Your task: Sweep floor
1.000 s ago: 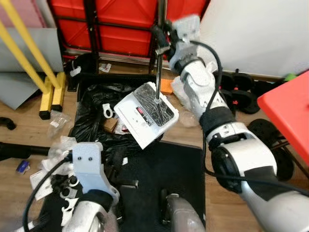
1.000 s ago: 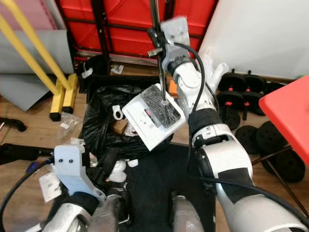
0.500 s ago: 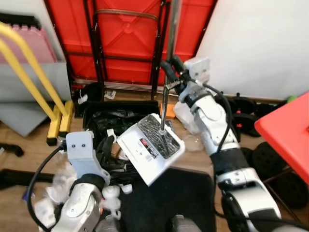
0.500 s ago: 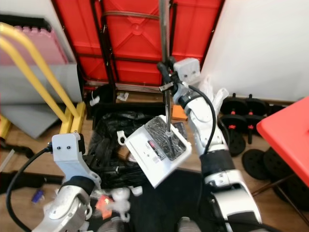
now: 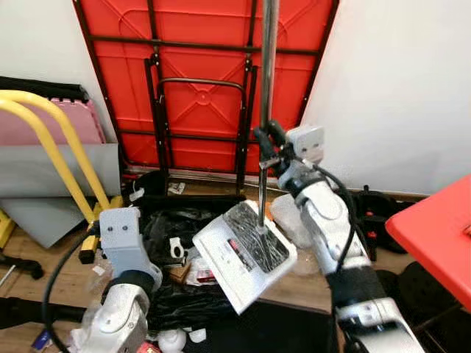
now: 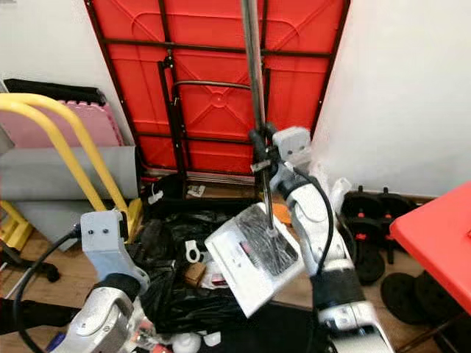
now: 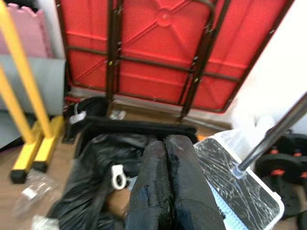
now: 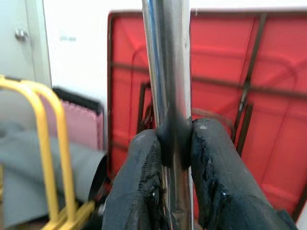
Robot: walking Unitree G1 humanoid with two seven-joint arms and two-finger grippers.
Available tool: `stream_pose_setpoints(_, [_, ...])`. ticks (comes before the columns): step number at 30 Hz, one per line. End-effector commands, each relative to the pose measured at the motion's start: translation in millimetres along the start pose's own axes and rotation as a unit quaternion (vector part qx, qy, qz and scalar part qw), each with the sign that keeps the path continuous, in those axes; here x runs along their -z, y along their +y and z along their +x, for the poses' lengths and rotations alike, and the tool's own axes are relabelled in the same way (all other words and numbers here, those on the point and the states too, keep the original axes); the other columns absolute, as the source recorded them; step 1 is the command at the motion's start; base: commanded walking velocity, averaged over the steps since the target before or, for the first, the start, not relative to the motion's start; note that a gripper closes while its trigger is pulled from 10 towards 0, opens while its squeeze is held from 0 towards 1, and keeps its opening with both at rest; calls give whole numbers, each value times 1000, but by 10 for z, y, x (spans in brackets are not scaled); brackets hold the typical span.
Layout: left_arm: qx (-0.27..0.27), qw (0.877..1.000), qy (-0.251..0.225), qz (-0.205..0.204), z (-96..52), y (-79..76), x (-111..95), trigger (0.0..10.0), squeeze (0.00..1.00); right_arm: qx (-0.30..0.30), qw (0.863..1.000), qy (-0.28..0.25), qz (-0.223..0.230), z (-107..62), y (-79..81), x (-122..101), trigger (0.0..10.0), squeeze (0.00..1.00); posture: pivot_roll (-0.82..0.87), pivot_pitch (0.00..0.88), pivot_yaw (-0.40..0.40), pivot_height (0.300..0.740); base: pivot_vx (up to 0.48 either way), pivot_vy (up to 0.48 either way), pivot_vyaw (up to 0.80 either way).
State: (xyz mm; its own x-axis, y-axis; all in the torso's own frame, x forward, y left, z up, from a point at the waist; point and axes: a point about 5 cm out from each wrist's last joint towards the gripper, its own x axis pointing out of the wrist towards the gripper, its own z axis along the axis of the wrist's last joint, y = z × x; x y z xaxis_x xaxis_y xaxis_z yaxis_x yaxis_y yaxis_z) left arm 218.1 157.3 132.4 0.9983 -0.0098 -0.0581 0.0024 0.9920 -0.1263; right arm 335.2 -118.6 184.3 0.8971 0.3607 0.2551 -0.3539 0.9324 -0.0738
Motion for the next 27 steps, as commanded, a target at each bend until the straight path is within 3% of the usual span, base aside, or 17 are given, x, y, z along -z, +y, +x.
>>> stream_pose_setpoints(1, [32,999,-2,7,20,-21,16,10000,0,6,999,-43,-14,-2,-55,-218,10000,0,-35,0,-43,740,0,0,0])
stream_pose_setpoints(11, [-5,999,25,30,65,92,98,10000,0,22,999,-22,-13,-119,-99,-152,10000,0,-31,0,-27,740,0,0,0])
stream_pose_setpoints(27, [-6,999,28,33,100,129,110,10000,0,33,999,-11,4,-95,-78,-149,10000,0,-24,0,-22,740,0,0,0])
